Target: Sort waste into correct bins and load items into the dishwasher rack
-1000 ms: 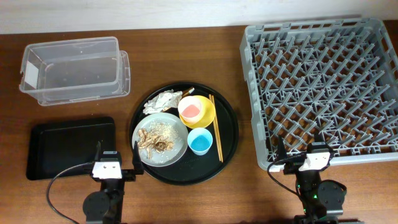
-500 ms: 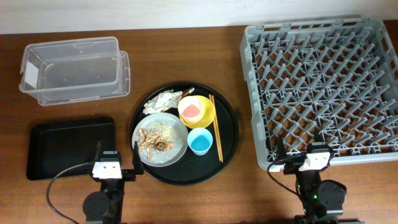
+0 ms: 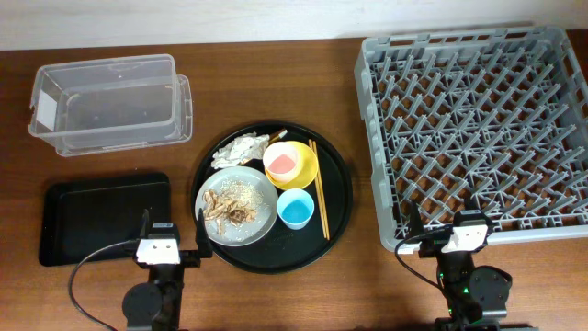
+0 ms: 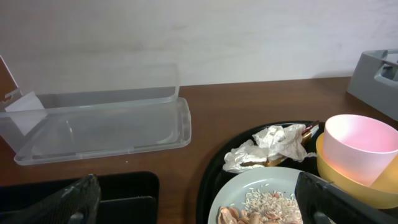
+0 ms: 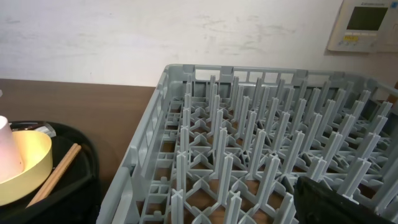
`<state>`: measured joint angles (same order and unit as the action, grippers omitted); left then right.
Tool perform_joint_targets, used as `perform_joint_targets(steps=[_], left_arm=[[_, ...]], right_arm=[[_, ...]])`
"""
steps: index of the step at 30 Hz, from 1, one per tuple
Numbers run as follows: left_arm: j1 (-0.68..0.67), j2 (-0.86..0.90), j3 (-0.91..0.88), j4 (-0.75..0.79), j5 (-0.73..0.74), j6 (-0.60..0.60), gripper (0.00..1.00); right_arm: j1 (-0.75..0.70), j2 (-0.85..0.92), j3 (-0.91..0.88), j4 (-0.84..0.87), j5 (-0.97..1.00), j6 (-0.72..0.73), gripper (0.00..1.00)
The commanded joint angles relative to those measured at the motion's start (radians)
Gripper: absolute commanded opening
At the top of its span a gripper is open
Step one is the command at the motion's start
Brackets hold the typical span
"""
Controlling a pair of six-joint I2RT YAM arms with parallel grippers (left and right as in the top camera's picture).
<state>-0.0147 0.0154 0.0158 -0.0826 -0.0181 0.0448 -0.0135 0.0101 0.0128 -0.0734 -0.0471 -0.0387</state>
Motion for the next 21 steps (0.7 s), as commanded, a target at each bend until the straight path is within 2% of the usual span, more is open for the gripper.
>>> perform_joint_targets(steps=[1,12,15,16,21], left_arm=[[0.005,-0.010,-0.007,0.000,-0.003,0.017,0.99],[0.005,-0.010,-0.007,0.000,-0.003,0.017,0.99],[0.004,-0.010,-0.007,0.044,0.010,0.015,0.99],[0.004,-0.010,-0.006,0.050,0.064,0.006,0.99],[0.004,-0.010,-0.006,0.078,0.577,-0.034,0.99]], right_arm=[[-0.006,-0.006,-0.007,-0.001,-0.009,-0.006,0.98],[-0.006,-0.006,-0.007,-0.001,-0.009,-0.006,0.98],[-0.006,-0.006,-0.007,-0.001,-0.009,-0.006,0.98],[-0.006,-0.006,-0.007,0.000,-0.009,-0.006,0.98],[-0.006,-0.006,-0.007,0.000,-0.009,-0.006,0.98]])
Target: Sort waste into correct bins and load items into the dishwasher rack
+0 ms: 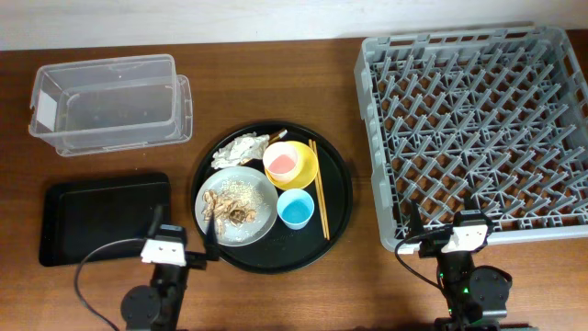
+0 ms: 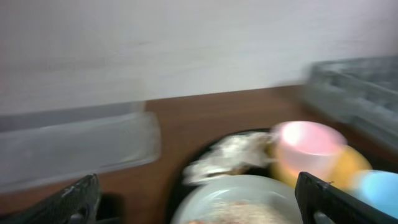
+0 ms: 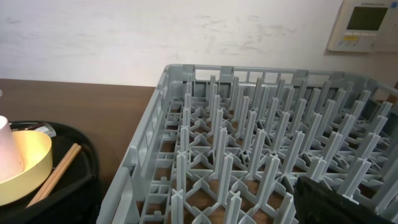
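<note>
A round black tray [image 1: 336, 184] holds a grey plate [image 1: 257, 225] of food scraps, a crumpled napkin [image 1: 241, 149], a pink cup [image 1: 284, 162] in a yellow bowl [image 1: 307, 171], a blue cup [image 1: 296, 210] and chopsticks [image 1: 319, 188]. My left gripper [image 1: 184, 226] stands open at the tray's near left edge, with one finger over the plate's rim. Its blurred wrist view shows the plate [image 2: 249, 199], the napkin [image 2: 230, 155] and the pink cup [image 2: 308, 140] ahead. My right gripper [image 1: 441, 219] is open at the front edge of the grey dishwasher rack [image 1: 478, 129], holding nothing.
A clear plastic bin [image 1: 110, 101] sits at the back left. A black rectangular tray [image 1: 103, 216] lies in front of it, left of my left gripper. The right wrist view shows the rack [image 3: 261, 143] with its upright prongs, the yellow bowl [image 3: 25, 155] and the chopsticks [image 3: 56, 174].
My left gripper has shifted right, from beside the black rectangular tray to the round tray's edge, and its view is now blurred. The right arm has not moved.
</note>
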`<state>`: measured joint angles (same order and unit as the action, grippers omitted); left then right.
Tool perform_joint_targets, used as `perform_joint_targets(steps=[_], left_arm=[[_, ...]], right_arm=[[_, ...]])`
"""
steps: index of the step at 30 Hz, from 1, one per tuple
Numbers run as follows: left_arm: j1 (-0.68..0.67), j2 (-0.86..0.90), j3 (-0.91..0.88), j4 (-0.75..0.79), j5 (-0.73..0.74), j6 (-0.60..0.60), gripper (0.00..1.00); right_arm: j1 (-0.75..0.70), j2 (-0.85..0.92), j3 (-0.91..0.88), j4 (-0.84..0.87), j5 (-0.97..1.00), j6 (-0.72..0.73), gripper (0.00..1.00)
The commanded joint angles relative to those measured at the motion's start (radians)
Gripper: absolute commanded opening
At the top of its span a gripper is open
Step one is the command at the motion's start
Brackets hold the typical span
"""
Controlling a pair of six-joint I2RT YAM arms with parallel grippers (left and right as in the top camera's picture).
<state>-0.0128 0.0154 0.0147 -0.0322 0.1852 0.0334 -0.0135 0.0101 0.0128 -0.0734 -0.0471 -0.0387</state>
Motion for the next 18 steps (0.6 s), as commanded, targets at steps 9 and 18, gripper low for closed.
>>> perform_joint_targets(steps=[9,18], left_arm=[[0.003,0.023,0.073,0.446,0.279,-0.116,0.99],[0.003,0.604,0.640,-0.070,0.218,-0.031,0.99]], right_arm=[[-0.006,-0.006,-0.007,0.000,-0.009,-0.006,0.98],[-0.006,-0.006,-0.007,0.000,-0.009,-0.006,0.99]])
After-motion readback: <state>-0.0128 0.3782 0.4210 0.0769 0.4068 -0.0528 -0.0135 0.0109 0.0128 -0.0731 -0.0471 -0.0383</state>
